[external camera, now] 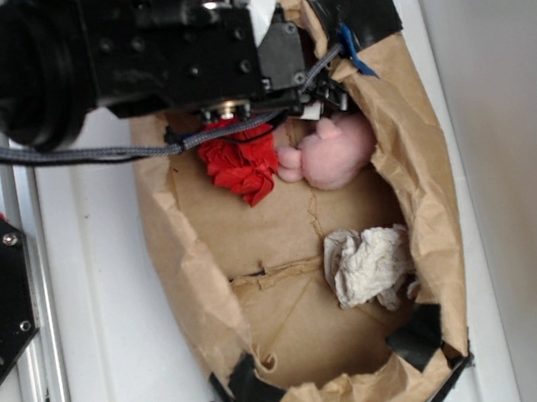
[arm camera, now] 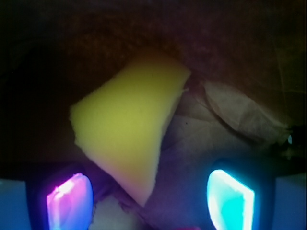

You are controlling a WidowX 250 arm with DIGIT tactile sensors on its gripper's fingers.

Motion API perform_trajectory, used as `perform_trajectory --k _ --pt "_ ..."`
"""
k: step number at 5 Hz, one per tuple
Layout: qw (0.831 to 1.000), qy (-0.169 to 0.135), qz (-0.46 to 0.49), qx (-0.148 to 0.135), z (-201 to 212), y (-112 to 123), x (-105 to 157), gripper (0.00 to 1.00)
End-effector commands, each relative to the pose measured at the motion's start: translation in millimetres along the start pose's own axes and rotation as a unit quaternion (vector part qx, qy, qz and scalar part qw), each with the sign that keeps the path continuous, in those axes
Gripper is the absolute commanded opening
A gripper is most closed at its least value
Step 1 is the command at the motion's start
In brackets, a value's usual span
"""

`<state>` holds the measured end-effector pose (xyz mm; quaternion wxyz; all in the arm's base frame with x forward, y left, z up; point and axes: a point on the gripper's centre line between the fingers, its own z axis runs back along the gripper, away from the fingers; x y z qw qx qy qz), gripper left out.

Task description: Grab the green sponge.

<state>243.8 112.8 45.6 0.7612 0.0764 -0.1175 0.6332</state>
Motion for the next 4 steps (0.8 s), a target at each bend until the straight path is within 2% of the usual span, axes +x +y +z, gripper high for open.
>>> perform_trajectory --k 1,2,3,4 --pt "0.998 -0.014 0.045 -0.028 -1 -7 30 1.00" --pt "0.999 -0.009 0.028 -0.031 -7 -17 26 1.00" --pt "0.999 -0.018 0.020 -0.030 -13 -18 23 1.00" --pt "0.999 -0.023 0.024 -0.034 -13 -16 23 0.00"
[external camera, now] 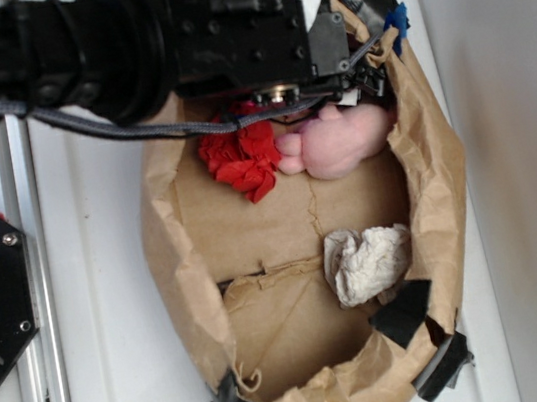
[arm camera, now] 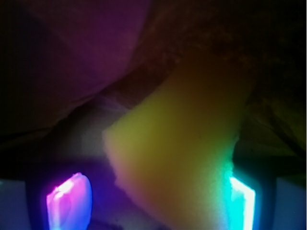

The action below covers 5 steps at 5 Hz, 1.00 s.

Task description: Grab the green sponge.

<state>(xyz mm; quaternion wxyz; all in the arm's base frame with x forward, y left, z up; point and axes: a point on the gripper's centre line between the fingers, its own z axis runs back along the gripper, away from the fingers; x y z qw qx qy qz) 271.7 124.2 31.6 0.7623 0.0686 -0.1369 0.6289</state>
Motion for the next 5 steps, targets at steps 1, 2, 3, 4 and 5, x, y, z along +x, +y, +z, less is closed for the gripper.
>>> perform_trajectory --k 1,2,3,4,5 --pt "0.999 -0.017 0.026 -0.017 6 9 13 0.00" --pt "0.999 -0.015 0.022 -0.024 10 9 13 0.00" --pt "0.999 0.002 -0.003 -0.046 32 12 4 0.00" --pt "0.996 0.033 -0.041 -0.069 66 18 -11 0.00" --pt "0.992 0.050 -0.079 -0.088 88 21 -20 0.00"
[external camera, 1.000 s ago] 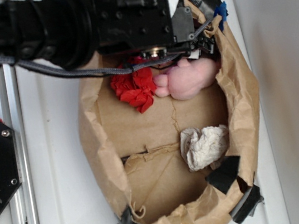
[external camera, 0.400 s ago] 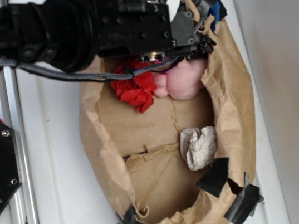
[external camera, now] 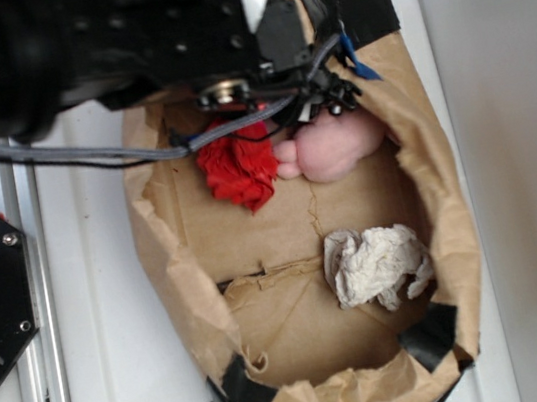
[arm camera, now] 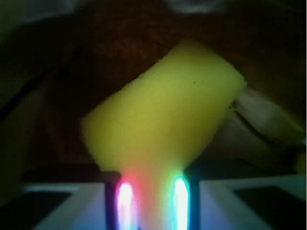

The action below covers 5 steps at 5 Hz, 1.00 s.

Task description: Grab the green sponge.

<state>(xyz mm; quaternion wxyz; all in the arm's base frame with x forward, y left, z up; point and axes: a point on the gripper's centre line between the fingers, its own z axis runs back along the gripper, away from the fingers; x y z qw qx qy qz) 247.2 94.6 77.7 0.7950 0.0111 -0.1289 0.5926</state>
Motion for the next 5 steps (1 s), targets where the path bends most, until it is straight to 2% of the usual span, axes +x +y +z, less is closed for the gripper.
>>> perform_trajectory --k 1,2,3,4,5 --pt "0.994 0.026 -0.098 -0.031 41 -3 -9 0.00" --pt "0.992 0.031 -0.119 -0.029 43 -8 -10 0.00" --pt "0.973 0.070 -0.220 0.009 44 -13 -16 0.00" --pt "0.937 0.039 -0.347 0.019 49 -23 -35 0.00" --pt "0.885 0.077 -0.459 0.005 61 -27 -49 0.00"
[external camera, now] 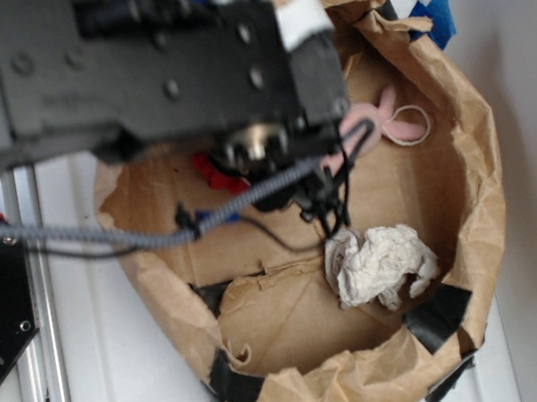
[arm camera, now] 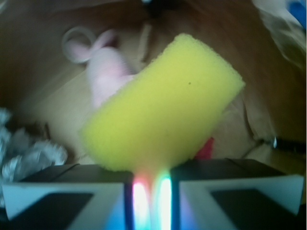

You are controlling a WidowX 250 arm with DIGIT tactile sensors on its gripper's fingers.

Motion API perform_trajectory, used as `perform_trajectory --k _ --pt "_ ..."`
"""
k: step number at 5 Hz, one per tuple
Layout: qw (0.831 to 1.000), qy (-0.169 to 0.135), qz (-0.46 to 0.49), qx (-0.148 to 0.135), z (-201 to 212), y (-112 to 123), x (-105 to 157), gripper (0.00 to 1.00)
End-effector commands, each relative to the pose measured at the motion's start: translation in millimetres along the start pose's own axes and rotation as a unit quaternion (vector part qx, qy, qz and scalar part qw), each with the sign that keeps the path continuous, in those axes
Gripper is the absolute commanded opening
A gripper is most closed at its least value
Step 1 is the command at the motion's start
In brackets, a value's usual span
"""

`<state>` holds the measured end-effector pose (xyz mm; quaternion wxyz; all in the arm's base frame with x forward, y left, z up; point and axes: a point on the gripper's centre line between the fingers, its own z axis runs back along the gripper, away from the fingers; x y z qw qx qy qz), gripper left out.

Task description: Grab the green sponge.

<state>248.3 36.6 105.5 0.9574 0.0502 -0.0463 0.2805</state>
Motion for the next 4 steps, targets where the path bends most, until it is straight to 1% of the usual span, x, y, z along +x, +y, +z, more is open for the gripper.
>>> perform_trajectory --k 1,2,3,4 --pt "0.983 -0.019 -0.181 -0.041 31 -5 -13 0.00" --pt "0.981 -0.037 -0.180 -0.059 44 -3 -15 0.00" --pt "0.985 -0.048 -0.149 -0.069 50 1 -10 0.00" --pt "0.987 -0.053 -0.143 -0.050 47 3 -10 0.00"
